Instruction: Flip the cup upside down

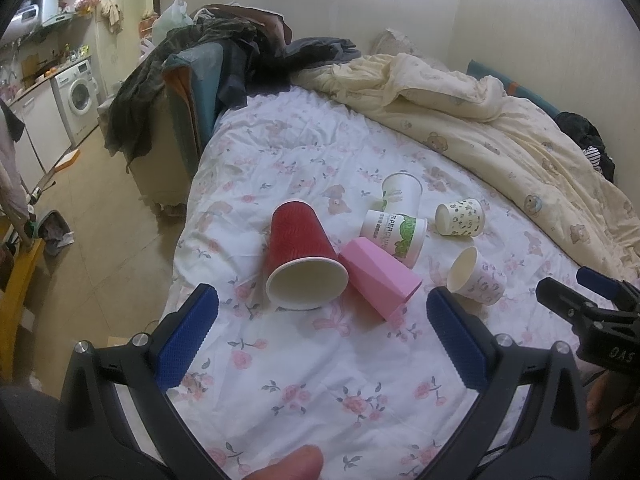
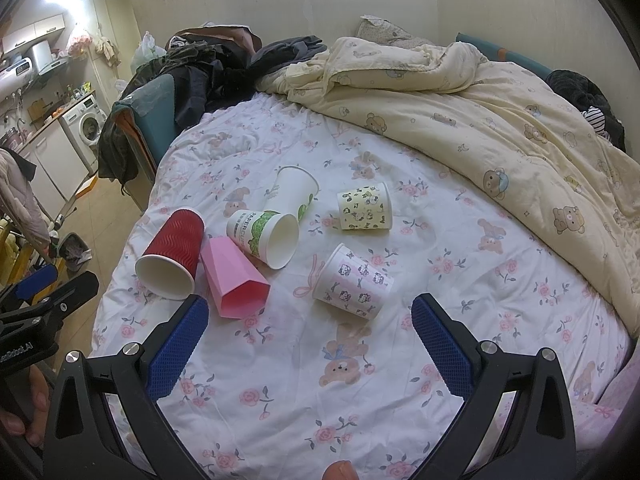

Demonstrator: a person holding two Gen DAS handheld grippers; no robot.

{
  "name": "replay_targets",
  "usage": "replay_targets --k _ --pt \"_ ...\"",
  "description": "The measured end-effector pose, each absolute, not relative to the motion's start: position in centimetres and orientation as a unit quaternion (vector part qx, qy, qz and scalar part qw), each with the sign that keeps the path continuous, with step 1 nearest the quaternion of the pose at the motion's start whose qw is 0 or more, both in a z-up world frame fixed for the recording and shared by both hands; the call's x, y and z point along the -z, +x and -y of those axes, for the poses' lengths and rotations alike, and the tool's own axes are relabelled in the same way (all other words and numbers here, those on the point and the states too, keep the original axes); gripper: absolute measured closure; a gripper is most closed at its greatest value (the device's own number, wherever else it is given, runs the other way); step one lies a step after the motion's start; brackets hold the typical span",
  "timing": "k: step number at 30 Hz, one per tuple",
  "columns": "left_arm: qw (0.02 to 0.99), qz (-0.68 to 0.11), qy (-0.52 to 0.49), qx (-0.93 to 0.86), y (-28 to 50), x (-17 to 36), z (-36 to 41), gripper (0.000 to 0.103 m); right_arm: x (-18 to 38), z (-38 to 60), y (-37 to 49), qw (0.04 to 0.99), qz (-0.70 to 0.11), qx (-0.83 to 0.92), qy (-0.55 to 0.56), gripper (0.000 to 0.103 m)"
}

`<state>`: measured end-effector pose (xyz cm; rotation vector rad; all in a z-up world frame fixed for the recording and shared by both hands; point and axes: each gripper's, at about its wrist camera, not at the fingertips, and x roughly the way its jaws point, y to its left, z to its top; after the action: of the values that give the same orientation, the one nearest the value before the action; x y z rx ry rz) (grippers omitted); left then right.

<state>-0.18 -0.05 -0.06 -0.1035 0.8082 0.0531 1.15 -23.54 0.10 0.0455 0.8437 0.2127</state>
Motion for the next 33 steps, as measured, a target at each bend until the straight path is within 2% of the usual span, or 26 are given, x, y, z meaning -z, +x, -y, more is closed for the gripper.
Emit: replay_targets --k 9,17,25,30,33 --pt "0.898 -0.434 -0.068 -0.039 1.4 0.2 -1.7 0.0 0.1 23.9 1.6 0.906 -0.411 -0.1 0.031 0.0" --pt "0.859 -0.502 -0.083 -0.06 6.0 1.2 -4.4 0.0 1.7 23.6 5.3 0.884 -0.458 -0.094 0.022 0.0" --pt "0.783 -0.608 -0.118 -0.062 13.2 5.7 -5.6 0.001 2.3 24.5 7.1 0.869 -0.485 -0.083 0.056 0.0" --pt "0.754 -0.641 -0.132 -0.061 16.1 8.2 -5.0 0.001 2.3 24.7 7.3 0.866 -0.489 -0.081 0.059 0.0" --pt "0.746 -0.65 -0.13 -0.065 16.7 9.5 -4.6 0.005 2.3 24.9 7.3 0.865 -0.492 -0.081 0.062 0.0"
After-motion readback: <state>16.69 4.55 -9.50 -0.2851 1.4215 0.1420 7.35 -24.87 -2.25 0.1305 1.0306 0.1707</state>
